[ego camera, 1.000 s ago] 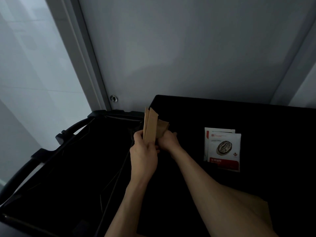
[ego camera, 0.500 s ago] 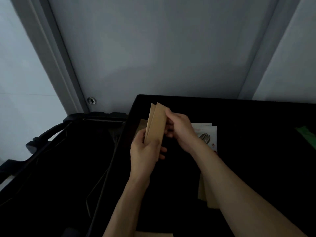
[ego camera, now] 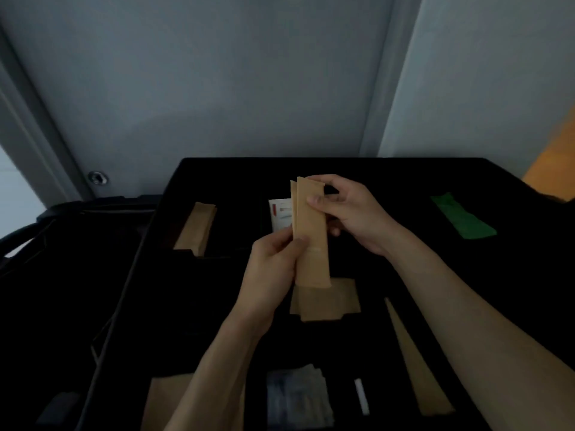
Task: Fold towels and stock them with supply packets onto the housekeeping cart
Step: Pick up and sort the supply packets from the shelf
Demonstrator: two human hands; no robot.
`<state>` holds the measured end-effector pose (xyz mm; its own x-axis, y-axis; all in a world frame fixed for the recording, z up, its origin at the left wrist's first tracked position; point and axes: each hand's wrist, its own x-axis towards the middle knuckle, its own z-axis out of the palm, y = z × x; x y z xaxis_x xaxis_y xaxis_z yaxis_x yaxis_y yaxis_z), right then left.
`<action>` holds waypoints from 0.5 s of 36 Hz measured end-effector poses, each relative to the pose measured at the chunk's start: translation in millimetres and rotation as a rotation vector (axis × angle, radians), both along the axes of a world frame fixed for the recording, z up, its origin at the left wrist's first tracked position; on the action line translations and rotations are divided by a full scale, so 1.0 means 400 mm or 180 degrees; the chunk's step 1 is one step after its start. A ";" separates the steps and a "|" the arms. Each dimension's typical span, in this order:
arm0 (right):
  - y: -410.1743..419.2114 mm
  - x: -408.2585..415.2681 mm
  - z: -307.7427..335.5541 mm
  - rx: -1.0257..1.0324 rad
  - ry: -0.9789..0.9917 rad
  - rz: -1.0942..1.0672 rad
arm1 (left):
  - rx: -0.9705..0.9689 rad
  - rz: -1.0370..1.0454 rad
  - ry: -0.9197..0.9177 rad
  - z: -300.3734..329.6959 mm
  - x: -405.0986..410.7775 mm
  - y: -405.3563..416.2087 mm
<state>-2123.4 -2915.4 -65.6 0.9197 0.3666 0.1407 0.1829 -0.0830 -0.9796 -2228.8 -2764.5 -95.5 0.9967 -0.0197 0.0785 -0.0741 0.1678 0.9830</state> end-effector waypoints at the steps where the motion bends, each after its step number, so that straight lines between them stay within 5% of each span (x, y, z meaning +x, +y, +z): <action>1: -0.031 -0.009 0.006 -0.0036 -0.0058 0.0012 | 0.0039 -0.0010 -0.0021 0.006 -0.007 -0.028; 7: -0.214 -0.062 0.033 -0.0254 -0.0250 -0.0118 | 0.0698 0.0070 -0.0318 0.014 -0.047 -0.193; 18: -0.426 -0.132 -0.081 -0.0866 -0.0061 -0.0128 | 0.2827 0.0458 -0.0804 -0.061 -0.140 -0.411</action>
